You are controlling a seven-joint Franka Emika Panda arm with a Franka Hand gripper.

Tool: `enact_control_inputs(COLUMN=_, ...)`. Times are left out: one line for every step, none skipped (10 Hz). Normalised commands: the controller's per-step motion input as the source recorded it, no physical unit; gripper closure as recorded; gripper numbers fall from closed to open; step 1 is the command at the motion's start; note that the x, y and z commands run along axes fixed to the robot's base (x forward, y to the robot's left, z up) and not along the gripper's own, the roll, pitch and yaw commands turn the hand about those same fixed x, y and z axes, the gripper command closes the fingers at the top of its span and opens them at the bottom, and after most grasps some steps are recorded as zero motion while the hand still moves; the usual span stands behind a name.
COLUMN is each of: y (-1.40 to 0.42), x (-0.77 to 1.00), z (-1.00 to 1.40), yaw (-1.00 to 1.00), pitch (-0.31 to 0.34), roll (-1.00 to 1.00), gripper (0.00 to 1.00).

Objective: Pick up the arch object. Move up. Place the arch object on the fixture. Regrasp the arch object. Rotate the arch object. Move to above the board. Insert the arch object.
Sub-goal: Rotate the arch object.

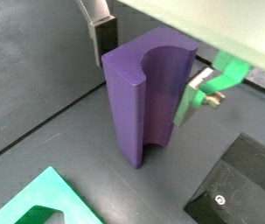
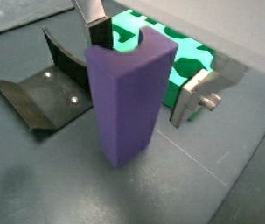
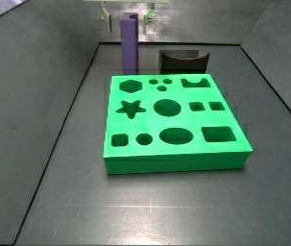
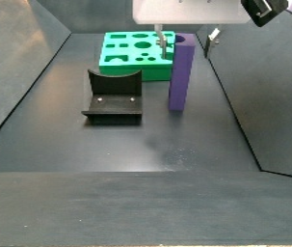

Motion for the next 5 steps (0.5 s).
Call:
enact_control_inputs(y=0.00, x=-0.01, z=1.00, yaw=0.01, pitch=-0.029, roll=0.13, gripper=0.00)
enact_control_inputs(y=-0.01, x=-0.04, z=0.96, yaw=0.01, pitch=0.019, roll=0.11, gripper=0.00)
enact_control_inputs(y=-0.01, x=-0.03, z=0.79, yaw=0.02, pitch=0.038, roll=0.08, gripper=0.00)
enact_control_inputs(y=-0.01, x=-0.01, z=0.54, yaw=0.02, pitch=0.050, roll=0.05, gripper=0.00)
enact_control_inputs(y=-0.01, x=0.01, z=0.35, yaw=0.02, pitch=0.065, roll=0.03, gripper=0.00)
